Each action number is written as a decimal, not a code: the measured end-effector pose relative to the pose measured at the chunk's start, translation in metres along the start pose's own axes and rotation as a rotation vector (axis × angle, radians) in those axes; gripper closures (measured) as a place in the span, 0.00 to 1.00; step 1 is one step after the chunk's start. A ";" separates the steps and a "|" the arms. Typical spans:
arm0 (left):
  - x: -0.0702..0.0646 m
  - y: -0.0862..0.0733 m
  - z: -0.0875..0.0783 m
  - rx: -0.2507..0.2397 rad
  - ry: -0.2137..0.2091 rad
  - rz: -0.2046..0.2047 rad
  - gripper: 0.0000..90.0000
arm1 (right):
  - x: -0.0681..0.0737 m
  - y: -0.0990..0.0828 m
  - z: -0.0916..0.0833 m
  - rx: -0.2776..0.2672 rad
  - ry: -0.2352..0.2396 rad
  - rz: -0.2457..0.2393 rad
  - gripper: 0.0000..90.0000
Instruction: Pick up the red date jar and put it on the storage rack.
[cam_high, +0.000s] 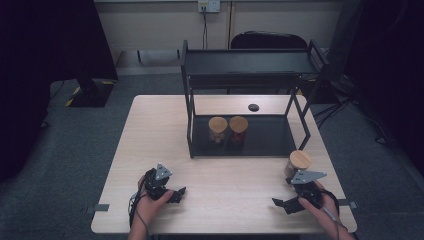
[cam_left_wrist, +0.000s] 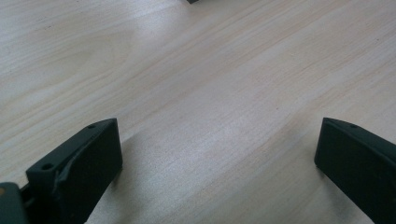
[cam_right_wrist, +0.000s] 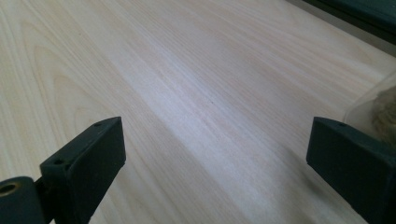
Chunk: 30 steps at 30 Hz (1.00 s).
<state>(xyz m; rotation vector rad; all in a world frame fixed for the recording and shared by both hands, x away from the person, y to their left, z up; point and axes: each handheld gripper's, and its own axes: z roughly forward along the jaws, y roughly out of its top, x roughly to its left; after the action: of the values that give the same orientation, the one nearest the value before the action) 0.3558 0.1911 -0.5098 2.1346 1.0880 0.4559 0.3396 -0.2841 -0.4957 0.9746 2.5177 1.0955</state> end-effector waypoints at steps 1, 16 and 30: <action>0.000 0.000 0.000 0.001 0.001 0.000 0.00 | -0.001 -0.001 0.000 0.003 -0.003 -0.002 0.04; 0.000 0.000 0.000 0.000 0.000 0.000 0.00 | -0.006 -0.011 -0.010 0.021 -0.064 -0.010 0.04; 0.000 0.000 0.000 0.001 0.001 0.000 0.00 | -0.015 -0.022 -0.017 0.021 -0.125 0.020 0.04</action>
<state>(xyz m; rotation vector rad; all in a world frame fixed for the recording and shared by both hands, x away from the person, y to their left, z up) 0.3558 0.1911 -0.5097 2.1354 1.0884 0.4566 0.3329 -0.3142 -0.5003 1.0428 2.4291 0.9830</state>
